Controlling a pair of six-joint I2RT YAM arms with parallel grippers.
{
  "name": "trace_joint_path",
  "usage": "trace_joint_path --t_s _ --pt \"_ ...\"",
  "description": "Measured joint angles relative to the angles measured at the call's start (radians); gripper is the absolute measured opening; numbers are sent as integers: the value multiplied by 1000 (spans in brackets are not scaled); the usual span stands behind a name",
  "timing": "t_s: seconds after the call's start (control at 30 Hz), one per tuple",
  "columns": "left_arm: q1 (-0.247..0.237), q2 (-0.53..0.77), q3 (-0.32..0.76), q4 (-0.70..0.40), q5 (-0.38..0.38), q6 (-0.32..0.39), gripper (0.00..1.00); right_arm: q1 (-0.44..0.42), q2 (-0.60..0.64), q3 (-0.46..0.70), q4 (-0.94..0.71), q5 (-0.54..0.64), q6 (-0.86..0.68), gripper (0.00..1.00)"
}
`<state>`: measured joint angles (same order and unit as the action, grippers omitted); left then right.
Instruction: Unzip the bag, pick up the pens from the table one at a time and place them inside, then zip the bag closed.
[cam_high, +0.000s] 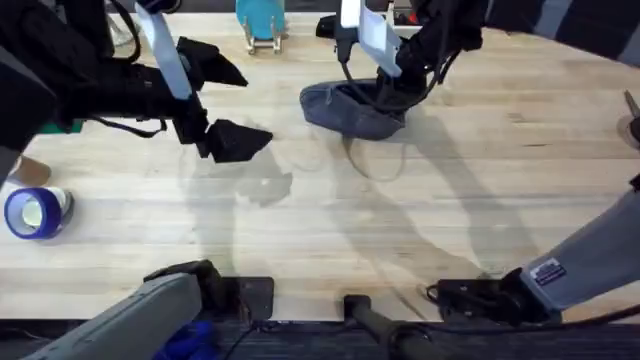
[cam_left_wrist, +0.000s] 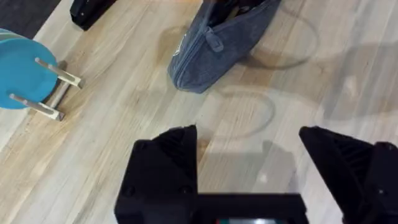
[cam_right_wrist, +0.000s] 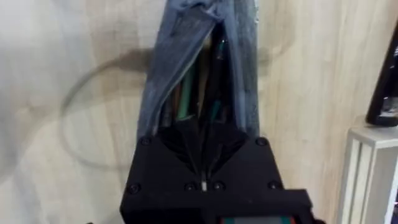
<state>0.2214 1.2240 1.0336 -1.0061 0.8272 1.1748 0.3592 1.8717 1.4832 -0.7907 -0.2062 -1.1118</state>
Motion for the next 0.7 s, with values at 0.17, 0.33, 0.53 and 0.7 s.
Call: trace_joint_path --t_s 0.17,0.33,0.53,0.7 --pt "0 0 0 0 0 0 993 0 2 -24 53 0 0 34" --pt "0 0 0 0 0 0 993 2 23 -25 73 0 2 84" --pt "0 0 0 0 0 0 993 3 27 -28 78 -1 19 889" --pt "0 0 0 0 0 0 993 3 27 -29 80 0 32 996"
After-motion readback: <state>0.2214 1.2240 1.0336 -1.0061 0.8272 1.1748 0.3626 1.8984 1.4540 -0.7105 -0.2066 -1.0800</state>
